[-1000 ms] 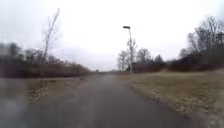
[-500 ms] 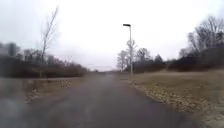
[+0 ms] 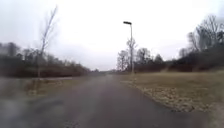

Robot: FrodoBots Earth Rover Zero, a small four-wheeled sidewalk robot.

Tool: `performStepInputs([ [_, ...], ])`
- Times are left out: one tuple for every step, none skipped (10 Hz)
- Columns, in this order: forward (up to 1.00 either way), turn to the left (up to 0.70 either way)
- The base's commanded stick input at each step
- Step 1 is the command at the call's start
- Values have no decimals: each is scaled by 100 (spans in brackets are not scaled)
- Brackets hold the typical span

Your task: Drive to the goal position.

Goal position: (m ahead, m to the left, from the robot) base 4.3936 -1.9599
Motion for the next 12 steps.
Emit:
performStepInputs([
  [70,0],
  [70,0],
  [70,0],
  [70,0],
  [70,0],
  [70,0],
  [70,0],
  [70,0],
  [70,0],
  [70,0],
  [70,0],
  [70,0],
])
